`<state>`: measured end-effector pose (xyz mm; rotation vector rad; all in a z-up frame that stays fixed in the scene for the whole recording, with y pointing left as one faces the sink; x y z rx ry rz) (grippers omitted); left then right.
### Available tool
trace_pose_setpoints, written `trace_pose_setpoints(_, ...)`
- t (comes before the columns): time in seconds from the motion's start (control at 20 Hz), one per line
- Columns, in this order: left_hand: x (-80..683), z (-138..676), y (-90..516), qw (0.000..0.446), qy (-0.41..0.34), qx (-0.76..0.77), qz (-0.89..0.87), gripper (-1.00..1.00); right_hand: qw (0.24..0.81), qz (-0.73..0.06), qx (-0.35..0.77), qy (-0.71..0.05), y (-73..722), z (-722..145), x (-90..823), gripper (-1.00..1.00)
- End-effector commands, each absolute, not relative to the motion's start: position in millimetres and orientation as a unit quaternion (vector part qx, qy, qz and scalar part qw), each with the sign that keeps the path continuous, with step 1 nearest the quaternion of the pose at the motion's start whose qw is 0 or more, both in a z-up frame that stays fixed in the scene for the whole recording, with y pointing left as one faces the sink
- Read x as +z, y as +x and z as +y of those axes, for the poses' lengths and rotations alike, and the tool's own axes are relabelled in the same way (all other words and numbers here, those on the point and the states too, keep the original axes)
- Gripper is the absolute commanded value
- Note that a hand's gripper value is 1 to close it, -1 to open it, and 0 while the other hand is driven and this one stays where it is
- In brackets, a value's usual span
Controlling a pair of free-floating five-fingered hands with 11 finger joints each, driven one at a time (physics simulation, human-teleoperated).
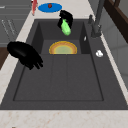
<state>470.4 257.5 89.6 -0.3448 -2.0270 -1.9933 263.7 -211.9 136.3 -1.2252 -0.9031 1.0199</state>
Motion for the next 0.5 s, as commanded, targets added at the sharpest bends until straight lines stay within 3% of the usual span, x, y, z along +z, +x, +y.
trace_pose_setpoints(0.0,113.2,274.6,457.2,0.139,-0.119,-0.691,-0.700,1.00,0.609,-0.391,0.442,-0.530,263.7,-211.9,136.3,0.00)
trace_pose_setpoints(0.45,149.8,339.4,440.9,0.139,-0.120,-0.686,-0.704,1.00,0.609,-0.391,0.442,-0.530,263.7,-211.9,136.3,0.00)
